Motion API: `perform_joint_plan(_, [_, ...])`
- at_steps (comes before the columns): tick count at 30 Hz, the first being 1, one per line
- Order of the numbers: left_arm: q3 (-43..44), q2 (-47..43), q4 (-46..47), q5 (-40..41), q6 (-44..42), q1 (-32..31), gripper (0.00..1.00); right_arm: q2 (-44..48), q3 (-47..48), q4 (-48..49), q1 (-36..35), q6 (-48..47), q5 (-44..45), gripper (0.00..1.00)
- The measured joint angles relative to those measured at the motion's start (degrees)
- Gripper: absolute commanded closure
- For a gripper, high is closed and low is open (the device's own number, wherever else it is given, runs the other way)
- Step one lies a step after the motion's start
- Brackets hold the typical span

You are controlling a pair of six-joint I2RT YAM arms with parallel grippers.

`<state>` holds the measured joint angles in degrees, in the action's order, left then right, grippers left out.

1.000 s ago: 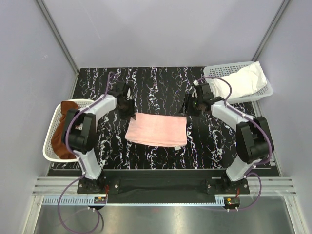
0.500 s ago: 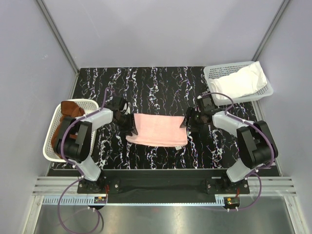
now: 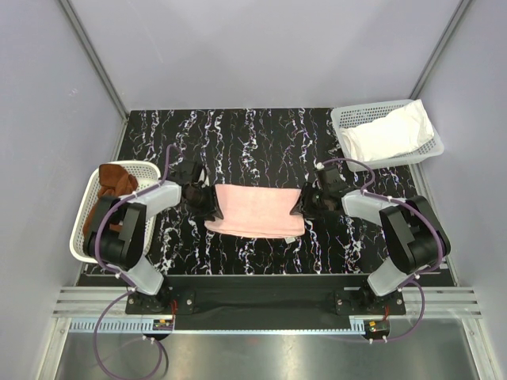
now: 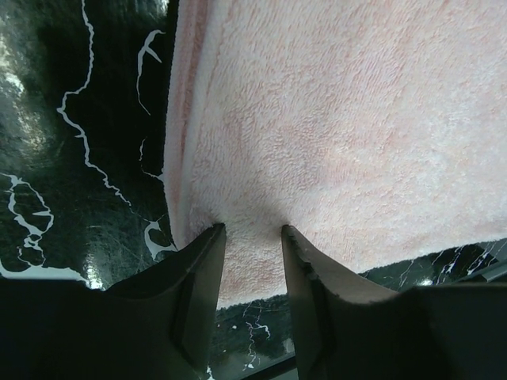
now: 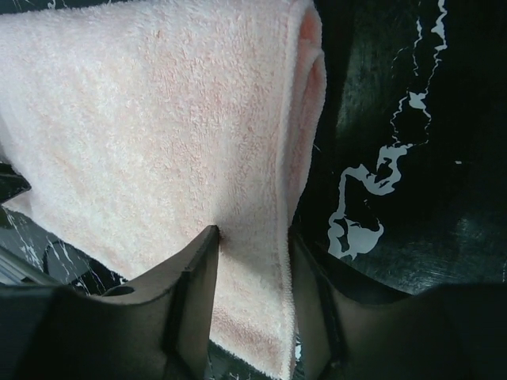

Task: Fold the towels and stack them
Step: Neatly place the folded towel into the bin

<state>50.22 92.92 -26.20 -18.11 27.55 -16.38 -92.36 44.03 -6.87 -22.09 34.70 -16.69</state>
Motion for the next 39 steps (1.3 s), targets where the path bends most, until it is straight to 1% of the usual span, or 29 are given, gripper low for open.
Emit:
perform_joint_plan(1, [-0.1, -0.2, 0.1, 0.3, 0.2, -0.1, 0.59, 0.0, -0.3, 0.5, 0.0, 0.0, 0.0, 0.64])
perform_joint_plan(3, [-0.2, -0.4, 0.1, 1.2, 0.6, -0.3, 0.59, 0.0, -0.9, 1.0, -0.1, -0.3, 0.4, 0.76])
perform_joint_plan(4, [-0.4, -0.7, 0.3, 1.7, 0.9, -0.4, 0.59, 0.0, -1.0, 1.0, -0.1, -0.5, 0.7, 0.88])
perform_joint_plan(6, [-1.0, -1.2, 0.8, 2.3, 1.4, -0.7, 0.6, 0.0, -1.0, 0.5, -0.2, -1.4, 1.3, 0.98])
perform_joint_plan(7, [-1.3, -1.4, 1.2, 2.3, 1.7, -0.6, 0.6, 0.0, -0.8, 0.1, -0.2, -1.7, 1.6, 1.0])
perform_joint_plan(11, [-1.8, -1.7, 1.9, 1.7, 3.1, -0.5, 0.6, 0.0, 1.8, -3.2, -0.5, -4.4, 2.3, 1.0])
perform_joint_plan(12, [-1.7, -1.7, 1.8, 1.6, 3.2, -0.5, 0.58, 0.0, 2.9, -4.3, -0.5, -5.2, 2.4, 1.0])
perform_joint_plan(14, [-0.5, -1.7, 0.1, 1.7, 2.9, -0.2, 0.57, -0.2, 5.9, -7.1, -0.5, -7.1, 2.7, 1.0])
perform_joint_plan(16, [2.2, -1.7, -2.9, 3.6, 1.9, -0.2, 0.57, -0.7, 9.2, -9.8, -0.4, -9.2, 3.1, 1.0])
perform_joint_plan(21, [13.5, -3.5, -9.9, 12.7, -2.1, -0.2, 0.57, -2.1, 16.3, -15.9, 1.4, -14.4, 3.6, 1.0])
perform_joint_plan(23, [17.7, -5.1, -10.7, 15.1, -3.8, -0.2, 0.56, -3.4, 20.0, -19.5, 3.1, -16.7, 4.1, 1.0])
perform_joint_plan(25, [19.6, -7.1, -10.7, 16.5, -5.2, -0.2, 0.56, -4.9, 23.9, -23.0, 4.5, -18.7, 5.3, 1.0])
perform_joint_plan(28, [19.5, -9.6, -11.5, 18.1, -6.9, -0.2, 0.55, -7.4, 30.6, -28.2, 6.3, -22.2, 8.1, 1.0])
perform_joint_plan(33, [17.7, -9.7, -12.1, 20.3, -9.6, -0.2, 0.55, -8.6, 39.5, -36.6, 9.0, -27.7, 12.4, 1.0])
perform_joint_plan(39, [17.7, -9.4, -13.1, 19.8, -11.1, -0.2, 0.55, -12.0, 52.3, -43.6, 13.5, -34.2, 17.3, 1.0])
